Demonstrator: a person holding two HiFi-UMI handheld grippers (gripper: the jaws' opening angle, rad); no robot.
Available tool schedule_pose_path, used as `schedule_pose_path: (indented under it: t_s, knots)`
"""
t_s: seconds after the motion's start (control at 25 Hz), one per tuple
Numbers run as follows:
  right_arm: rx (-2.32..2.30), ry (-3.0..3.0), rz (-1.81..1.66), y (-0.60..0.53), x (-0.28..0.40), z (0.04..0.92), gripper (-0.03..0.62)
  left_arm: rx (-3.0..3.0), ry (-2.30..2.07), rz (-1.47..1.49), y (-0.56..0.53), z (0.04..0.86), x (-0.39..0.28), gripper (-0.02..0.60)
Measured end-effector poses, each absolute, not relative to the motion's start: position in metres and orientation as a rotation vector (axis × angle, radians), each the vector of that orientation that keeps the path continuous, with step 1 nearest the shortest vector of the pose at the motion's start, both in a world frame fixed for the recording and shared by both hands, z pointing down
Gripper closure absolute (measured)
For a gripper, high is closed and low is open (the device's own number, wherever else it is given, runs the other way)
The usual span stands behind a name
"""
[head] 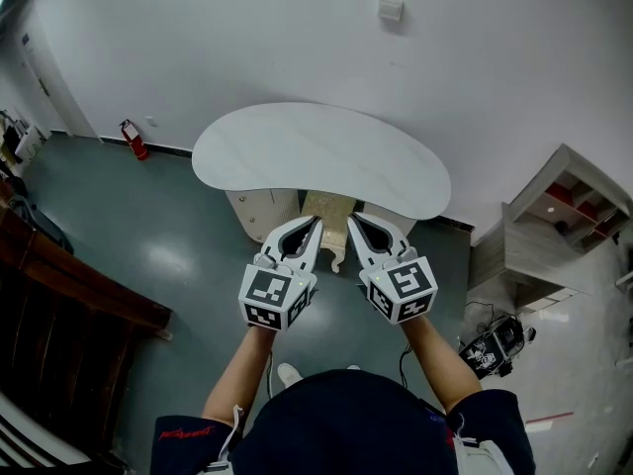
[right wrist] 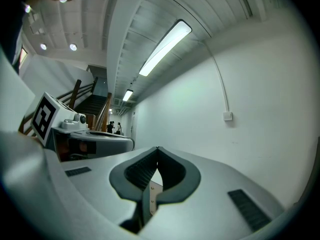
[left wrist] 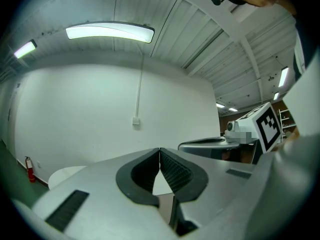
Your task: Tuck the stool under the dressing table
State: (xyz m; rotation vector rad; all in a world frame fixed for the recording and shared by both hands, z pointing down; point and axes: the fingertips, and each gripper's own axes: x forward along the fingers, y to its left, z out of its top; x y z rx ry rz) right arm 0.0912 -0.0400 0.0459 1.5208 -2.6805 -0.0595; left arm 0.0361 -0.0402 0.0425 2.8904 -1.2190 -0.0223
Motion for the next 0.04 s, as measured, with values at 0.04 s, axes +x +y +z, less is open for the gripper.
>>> schedule_pose_path:
  t_s: [0.04]
  knots:
    - [1.519, -2.68, -0.06, -0.0407, 0.0919, 0.0462, 0.577, 2.89, -1.219, -0.024, -0.0412, 0.0427, 0.0372, 0.565]
